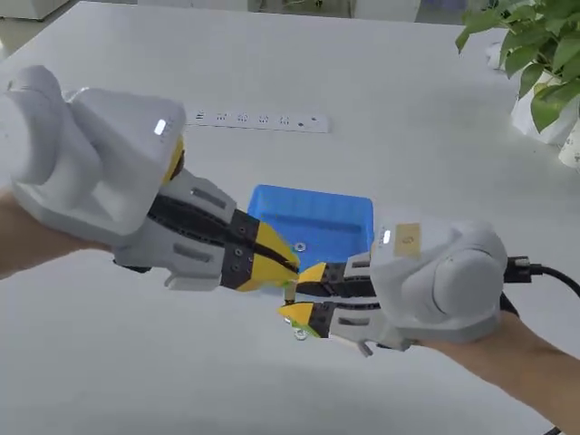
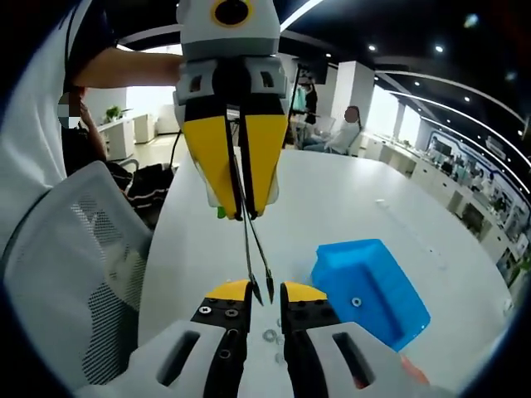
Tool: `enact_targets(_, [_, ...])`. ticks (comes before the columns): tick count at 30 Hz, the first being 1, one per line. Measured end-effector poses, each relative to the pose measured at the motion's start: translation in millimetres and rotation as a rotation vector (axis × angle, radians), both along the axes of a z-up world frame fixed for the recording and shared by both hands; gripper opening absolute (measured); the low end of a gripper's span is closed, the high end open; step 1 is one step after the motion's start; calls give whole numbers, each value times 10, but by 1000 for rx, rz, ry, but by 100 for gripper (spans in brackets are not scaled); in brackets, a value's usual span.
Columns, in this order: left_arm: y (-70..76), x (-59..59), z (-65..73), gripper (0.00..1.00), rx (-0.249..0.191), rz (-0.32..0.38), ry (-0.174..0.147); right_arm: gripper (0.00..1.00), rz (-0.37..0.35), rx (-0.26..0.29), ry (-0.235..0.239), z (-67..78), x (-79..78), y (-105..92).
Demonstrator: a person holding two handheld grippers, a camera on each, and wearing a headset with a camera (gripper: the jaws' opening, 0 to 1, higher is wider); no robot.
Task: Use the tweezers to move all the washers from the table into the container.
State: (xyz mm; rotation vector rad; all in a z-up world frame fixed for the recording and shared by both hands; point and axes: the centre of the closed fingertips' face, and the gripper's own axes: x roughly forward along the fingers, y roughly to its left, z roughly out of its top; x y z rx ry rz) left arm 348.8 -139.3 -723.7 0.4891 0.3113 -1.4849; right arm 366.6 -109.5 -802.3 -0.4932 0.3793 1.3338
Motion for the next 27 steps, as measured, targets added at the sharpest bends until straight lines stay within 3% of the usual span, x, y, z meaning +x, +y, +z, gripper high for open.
enact_targets(10, [-46,-56,-146,5,-2,-12,34,15,-11,-25,13,-134,-77,-46])
enact_targets(21, [-92,33,-268,6,-23,-11,55,16,-75,-51,33,-264,24,-138])
enact_targets(27, [-146,61,-338,6,-13,-16,53,16,-98,-50,58,-342,65,-177])
